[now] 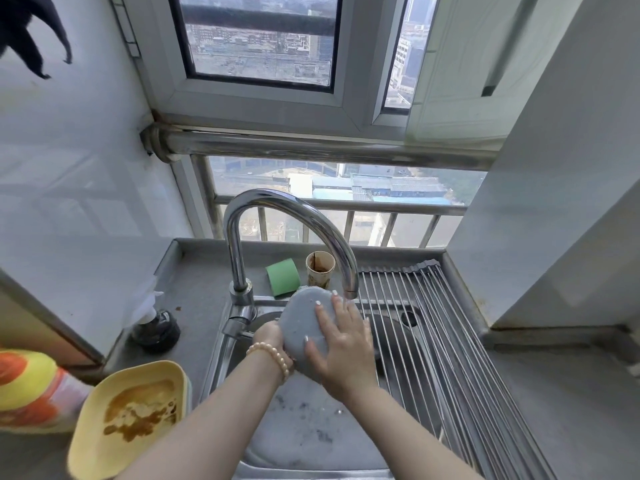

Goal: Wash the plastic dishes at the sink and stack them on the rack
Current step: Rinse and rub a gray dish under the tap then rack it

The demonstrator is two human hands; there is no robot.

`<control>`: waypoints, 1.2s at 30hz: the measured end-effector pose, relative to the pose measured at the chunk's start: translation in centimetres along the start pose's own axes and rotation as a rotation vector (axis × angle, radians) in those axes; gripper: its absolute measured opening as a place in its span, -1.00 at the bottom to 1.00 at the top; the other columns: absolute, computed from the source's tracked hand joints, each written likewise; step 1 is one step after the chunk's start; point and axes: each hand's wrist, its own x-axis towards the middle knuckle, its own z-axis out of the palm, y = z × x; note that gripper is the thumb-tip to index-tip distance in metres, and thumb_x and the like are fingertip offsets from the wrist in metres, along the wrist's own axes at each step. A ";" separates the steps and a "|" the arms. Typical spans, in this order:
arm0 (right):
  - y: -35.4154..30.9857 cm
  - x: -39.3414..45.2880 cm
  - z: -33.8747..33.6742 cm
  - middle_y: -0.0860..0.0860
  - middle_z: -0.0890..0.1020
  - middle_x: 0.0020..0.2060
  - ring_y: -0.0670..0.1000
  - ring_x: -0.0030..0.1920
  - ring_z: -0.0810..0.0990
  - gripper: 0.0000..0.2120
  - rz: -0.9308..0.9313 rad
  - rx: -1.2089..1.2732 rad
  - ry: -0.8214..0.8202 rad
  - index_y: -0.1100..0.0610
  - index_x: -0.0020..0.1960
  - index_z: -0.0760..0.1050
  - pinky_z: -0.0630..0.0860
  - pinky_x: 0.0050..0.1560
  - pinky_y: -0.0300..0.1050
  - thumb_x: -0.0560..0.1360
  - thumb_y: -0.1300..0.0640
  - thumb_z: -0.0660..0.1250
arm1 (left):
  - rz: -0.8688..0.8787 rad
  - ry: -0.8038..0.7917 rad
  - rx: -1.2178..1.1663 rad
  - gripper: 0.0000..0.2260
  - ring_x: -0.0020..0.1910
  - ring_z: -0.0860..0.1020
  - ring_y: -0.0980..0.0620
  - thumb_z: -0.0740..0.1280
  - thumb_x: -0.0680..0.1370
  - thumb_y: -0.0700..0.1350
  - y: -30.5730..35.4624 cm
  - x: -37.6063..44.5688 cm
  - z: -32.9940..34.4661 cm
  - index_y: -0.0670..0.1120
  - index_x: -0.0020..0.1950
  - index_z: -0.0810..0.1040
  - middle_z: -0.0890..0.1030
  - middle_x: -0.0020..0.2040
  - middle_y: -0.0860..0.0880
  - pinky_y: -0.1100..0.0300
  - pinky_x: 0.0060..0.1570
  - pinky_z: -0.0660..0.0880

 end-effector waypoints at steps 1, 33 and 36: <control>-0.1 0.7 -0.3 0.09 0.26 0.47 0.19 0.47 0.19 -0.28 0.120 0.074 -0.071 -0.03 0.49 0.24 0.28 0.37 0.23 0.43 -0.34 -0.02 | 0.007 -0.006 -0.012 -0.84 -0.22 0.58 -0.13 0.23 0.57 -0.19 -0.1 -0.5 0.2 -0.20 0.03 0.58 0.64 -0.13 -0.17 0.11 -0.56 0.54; 3.3 4.8 -3.0 0.01 0.43 -0.51 0.01 -0.36 0.43 -0.59 0.724 0.587 -0.235 0.12 -0.50 0.35 0.29 -0.35 -0.13 0.49 0.09 0.31 | 0.408 0.045 0.988 -0.53 0.19 0.53 -0.12 0.38 0.47 0.10 0.0 -2.8 4.9 -0.21 0.22 0.57 0.58 0.22 -0.15 0.13 0.19 0.41; 1.7 5.5 -4.5 0.10 0.63 -0.26 0.12 -0.19 0.54 -0.73 0.596 0.278 -0.195 0.13 -0.30 0.54 0.37 -0.24 -0.17 0.51 0.06 0.21 | 0.331 0.043 0.758 -0.51 0.23 0.52 -0.12 0.40 0.47 0.07 -0.4 -1.7 4.2 -0.24 0.27 0.55 0.55 0.27 -0.14 0.07 0.30 0.40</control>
